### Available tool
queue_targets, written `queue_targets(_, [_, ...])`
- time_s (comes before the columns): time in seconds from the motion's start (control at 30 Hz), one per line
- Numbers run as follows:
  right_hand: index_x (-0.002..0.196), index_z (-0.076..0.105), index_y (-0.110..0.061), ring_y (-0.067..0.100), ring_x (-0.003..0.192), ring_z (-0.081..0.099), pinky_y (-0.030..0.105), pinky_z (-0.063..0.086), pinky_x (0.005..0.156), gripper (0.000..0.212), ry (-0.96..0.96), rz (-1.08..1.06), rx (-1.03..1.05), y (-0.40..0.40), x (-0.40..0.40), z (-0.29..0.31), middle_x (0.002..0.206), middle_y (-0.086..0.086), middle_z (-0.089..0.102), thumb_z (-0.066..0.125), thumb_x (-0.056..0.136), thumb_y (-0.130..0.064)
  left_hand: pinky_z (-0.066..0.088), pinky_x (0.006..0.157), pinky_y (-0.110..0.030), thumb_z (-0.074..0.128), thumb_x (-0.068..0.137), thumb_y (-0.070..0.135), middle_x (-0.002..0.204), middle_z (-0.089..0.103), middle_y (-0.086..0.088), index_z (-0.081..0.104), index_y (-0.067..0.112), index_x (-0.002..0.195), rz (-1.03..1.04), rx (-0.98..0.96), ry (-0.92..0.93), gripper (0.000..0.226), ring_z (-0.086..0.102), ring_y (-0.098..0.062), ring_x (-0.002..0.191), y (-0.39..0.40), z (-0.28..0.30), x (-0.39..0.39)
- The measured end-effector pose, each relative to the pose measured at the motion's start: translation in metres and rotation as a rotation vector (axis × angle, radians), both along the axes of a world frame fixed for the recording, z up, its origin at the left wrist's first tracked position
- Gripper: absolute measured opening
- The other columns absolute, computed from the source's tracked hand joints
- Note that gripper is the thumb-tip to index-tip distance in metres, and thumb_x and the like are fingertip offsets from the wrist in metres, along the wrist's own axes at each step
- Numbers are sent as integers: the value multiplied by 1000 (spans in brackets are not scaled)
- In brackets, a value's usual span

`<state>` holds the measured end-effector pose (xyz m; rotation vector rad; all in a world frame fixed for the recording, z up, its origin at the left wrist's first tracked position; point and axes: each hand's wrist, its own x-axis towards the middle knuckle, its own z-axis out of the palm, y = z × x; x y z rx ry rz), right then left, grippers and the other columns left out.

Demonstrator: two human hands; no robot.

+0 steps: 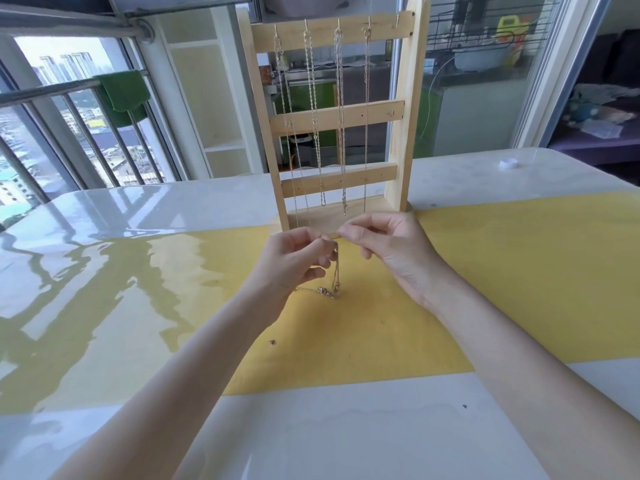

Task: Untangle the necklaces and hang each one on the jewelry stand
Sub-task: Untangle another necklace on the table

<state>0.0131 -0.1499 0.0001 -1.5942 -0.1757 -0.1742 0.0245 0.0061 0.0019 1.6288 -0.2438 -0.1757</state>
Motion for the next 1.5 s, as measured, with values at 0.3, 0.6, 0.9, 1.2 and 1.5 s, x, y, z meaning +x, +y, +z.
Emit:
queue_targets(0.3, [82, 72, -7, -4, 49, 49, 10, 39, 57, 5, 28, 21, -131, 0, -3, 1, 51, -17, 59, 73, 80, -11, 46, 58, -15, 56, 90, 6, 56, 59, 7, 62, 13, 71, 48, 56, -54, 21, 52, -6, 58, 0, 1, 0])
queue_targets(0.6, [70, 65, -13, -4, 55, 48, 10, 38, 56, 16, 68, 114, -251, -6, -2, 0, 67, -5, 58, 69, 82, -3, 46, 58, -13, 60, 87, 5, 56, 63, 11, 63, 12, 71, -65, 377, -259, 18, 54, -2, 54, 2, 4, 0])
queue_targets(0.9, [64, 60, -17, 9, 59, 38, 21, 33, 62, 22, 239, 224, -337, -5, -4, 1, 59, -11, 50, 60, 84, -7, 47, 61, -19, 61, 82, 4, 56, 63, 9, 63, 10, 70, -139, 450, -257, 13, 57, -4, 55, 0, -3, 0])
queue_targets(1.2, [60, 49, -8, 12, 56, 39, 20, 32, 48, 28, 368, 78, 103, -12, 3, -3, 64, 5, 46, 51, 85, 3, 49, 69, -26, 58, 79, 5, 67, 63, -1, 52, 12, 64, 47, 301, -280, 18, 58, -9, 61, -3, -10, -2])
queue_targets(1.5, [67, 44, -13, 14, 56, 45, 22, 39, 51, 27, 370, 50, 521, -13, 5, -5, 56, 1, 51, 45, 86, 6, 50, 57, -18, 55, 89, 1, 69, 58, -1, 49, 13, 72, 104, -155, 112, 22, 55, -7, 59, -2, -7, -1])
